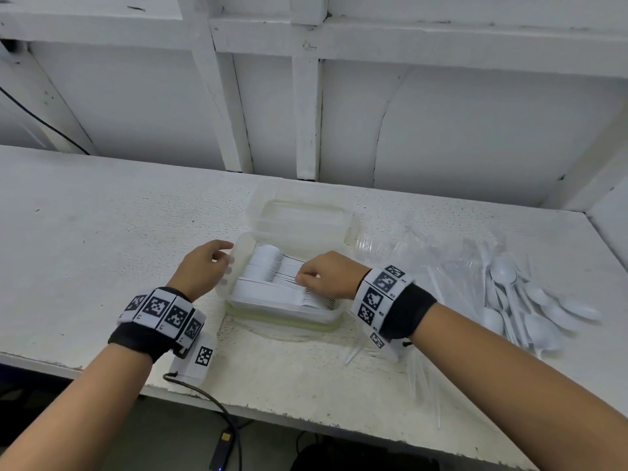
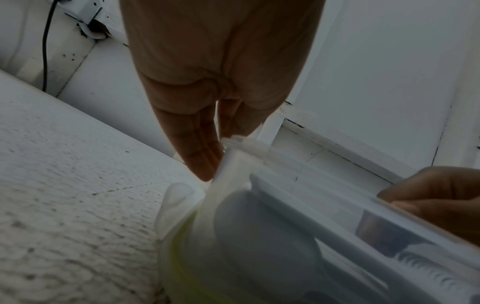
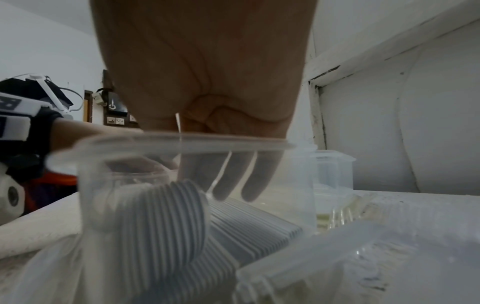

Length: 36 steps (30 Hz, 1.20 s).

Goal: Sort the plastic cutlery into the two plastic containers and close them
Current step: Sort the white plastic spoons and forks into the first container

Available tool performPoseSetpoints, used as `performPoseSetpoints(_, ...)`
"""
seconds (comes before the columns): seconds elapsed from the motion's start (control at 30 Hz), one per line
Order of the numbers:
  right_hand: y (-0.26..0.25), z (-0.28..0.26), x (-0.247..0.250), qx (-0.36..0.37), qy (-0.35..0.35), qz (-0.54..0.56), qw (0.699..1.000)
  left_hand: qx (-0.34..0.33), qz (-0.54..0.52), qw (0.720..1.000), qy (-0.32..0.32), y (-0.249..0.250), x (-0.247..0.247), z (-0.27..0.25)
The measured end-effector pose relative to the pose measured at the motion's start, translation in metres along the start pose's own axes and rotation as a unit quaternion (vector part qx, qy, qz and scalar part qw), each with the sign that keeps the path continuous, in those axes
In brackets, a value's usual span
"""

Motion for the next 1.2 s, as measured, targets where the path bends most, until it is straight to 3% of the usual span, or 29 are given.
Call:
performPoseSetpoints(0.17, 0.002, -0.023, 0.016, 0.033, 0.135, 0.029, 0.990, -0.018, 0.085, 0.995, 0.040, 0.006, 0.001, -0.005)
performPoseSetpoints(0.33, 0.020, -0.078, 0.037, -0.005, 0.233, 0.082, 0.969, -0.154, 0.081, 0.979, 0.110, 0.040, -0.009, -0.031)
performPoseSetpoints(0.53, 0.057, -0.161, 0.043, -0.126, 0.267, 0.113, 0.949, -0.276, -0.008, 0.961, 0.001, 0.101, -0.064, -0.078)
performPoseSetpoints(0.7, 0.079, -0.218, 0.032, -0.208, 0.279, 0.125, 0.929, -0.337, 0.024, 0.932, -0.131, 0.136, -0.138, -0.105)
performPoseSetpoints(0.9, 0.096, -0.257, 0.014, -0.250, 0.242, 0.076, 0.934, -0.383, 0.172, 0.878, -0.230, 0.158, -0.226, -0.128)
performPoseSetpoints(1.0, 0.104, -0.264, 0.003, -0.269, 0.195, 0.042, 0.942, -0.394, 0.295, 0.837, -0.239, 0.158, -0.260, -0.128)
performPoseSetpoints(1.1, 0.110, -0.267, -0.004, -0.266, 0.178, 0.028, 0.947, -0.418, 0.413, 0.784, -0.200, 0.157, -0.278, -0.127)
performPoseSetpoints(1.2, 0.114, -0.265, -0.007, -0.261, 0.183, 0.024, 0.948, -0.420, 0.436, 0.775, -0.180, 0.159, -0.285, -0.122)
Point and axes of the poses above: each hand's wrist, its own z-axis towards the middle knuckle, its own x-axis out of the back of the hand, y = z × x, the point moved 1 cm from there along z, towards the middle knuckle, and after that the axes turned 13 degrees about x, right-handed, at the moved point
